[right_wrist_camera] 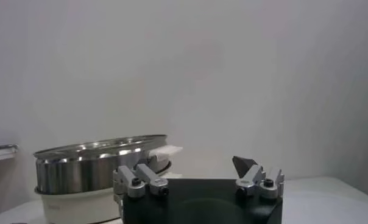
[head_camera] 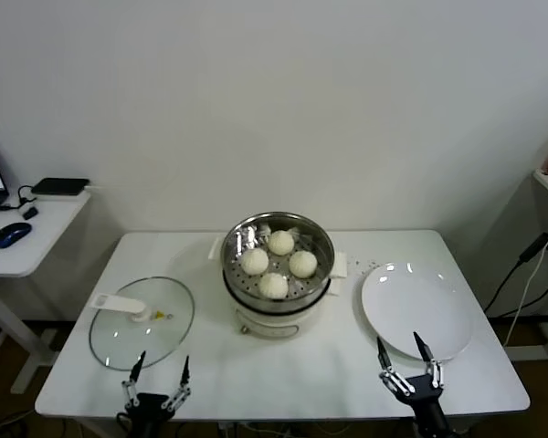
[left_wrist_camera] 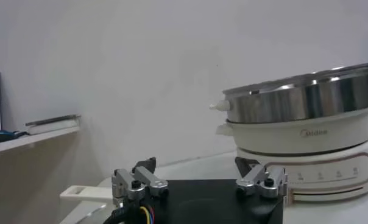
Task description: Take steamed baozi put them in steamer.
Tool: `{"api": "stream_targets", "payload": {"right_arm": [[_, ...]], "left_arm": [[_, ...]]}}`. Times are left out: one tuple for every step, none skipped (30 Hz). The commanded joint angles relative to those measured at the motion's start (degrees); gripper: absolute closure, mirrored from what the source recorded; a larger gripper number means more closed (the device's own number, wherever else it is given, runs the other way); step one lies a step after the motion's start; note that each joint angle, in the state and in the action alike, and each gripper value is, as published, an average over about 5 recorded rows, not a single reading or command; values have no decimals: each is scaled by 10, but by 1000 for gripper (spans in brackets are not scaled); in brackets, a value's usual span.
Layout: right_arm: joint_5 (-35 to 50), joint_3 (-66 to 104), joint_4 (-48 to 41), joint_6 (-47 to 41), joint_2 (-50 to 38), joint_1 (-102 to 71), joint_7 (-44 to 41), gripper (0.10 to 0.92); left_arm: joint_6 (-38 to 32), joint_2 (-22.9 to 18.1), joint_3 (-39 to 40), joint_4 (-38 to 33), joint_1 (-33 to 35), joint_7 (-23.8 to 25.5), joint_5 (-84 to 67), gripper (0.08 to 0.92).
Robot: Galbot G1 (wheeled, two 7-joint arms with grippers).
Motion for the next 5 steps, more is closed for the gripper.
{"api": "stream_targets", "payload": {"right_arm": [[-2, -6, 1, 3, 0, -3, 4, 203], [-1, -6, 1, 3, 0, -3, 4, 203], [-1, -6, 0, 3, 0, -4, 4, 203], [-1, -6, 0, 4, 0, -4, 4, 203], [-1, -6, 0, 4, 0, -4, 4, 203]], "left_arm": [[1, -16, 1, 0, 0, 0, 1, 177], [1, -16, 1, 0, 0, 0, 0, 177], [1, -16, 0, -1, 0, 0, 0, 177], [1, -16, 0, -1, 0, 0, 0, 177], [1, -16, 0, -1, 0, -1, 0, 177]]}}
